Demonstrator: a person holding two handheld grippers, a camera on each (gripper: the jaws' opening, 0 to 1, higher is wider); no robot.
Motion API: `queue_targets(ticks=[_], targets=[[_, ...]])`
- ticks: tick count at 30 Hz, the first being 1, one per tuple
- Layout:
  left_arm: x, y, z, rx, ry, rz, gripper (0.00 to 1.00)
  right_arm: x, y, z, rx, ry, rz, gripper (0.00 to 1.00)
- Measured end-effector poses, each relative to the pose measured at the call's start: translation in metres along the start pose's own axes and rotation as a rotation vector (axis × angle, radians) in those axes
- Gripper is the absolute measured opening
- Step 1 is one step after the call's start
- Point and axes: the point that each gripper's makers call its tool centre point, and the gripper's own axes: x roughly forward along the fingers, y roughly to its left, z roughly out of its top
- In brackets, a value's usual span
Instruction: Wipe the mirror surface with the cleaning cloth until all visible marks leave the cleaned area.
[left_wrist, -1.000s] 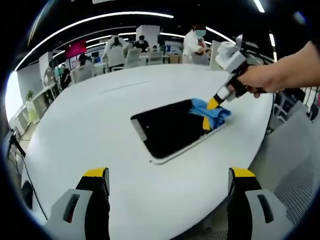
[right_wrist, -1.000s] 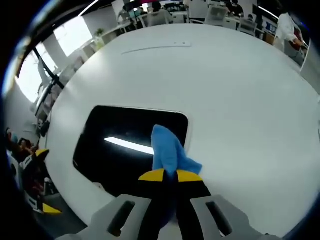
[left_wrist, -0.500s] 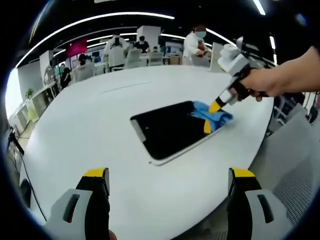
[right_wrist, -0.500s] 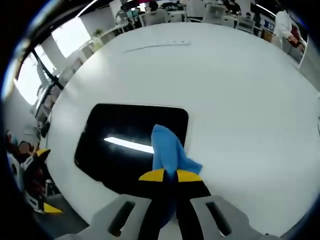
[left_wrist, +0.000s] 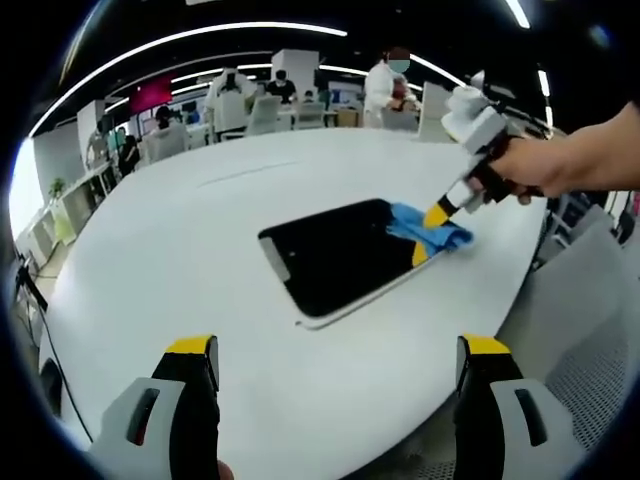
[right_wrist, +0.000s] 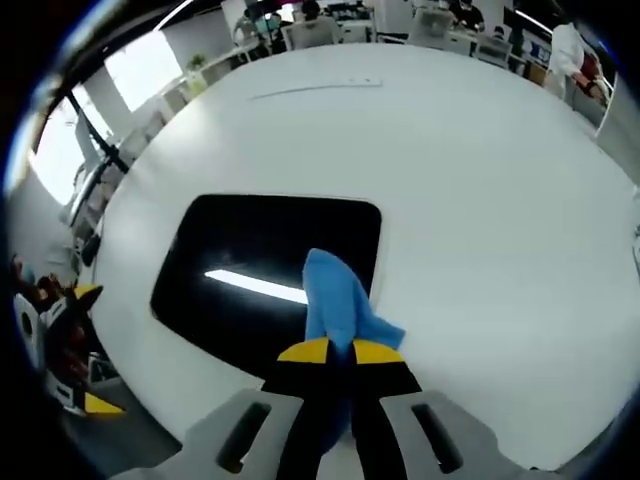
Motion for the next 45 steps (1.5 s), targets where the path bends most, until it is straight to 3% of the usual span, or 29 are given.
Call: queue_targets(ticks=[18,24,45], targets=[[-0.001,0.002,0.0,0.001,-0.003,0.006,0.99,-0.007,0.007,-0.017,0.101,-0.003,0.013,0.01],[-0.001,0.002,0.0,-0.005,-0.004,0.006,0.99,-0.006,0.006,-0.016,0.125,-0.004,0.02,0.01],[0.0,-0.002,0.0,0.001,0.0,-0.009,0.99,-0.004,0.023,-0.013,0.122,0.002,0.052,0.01]])
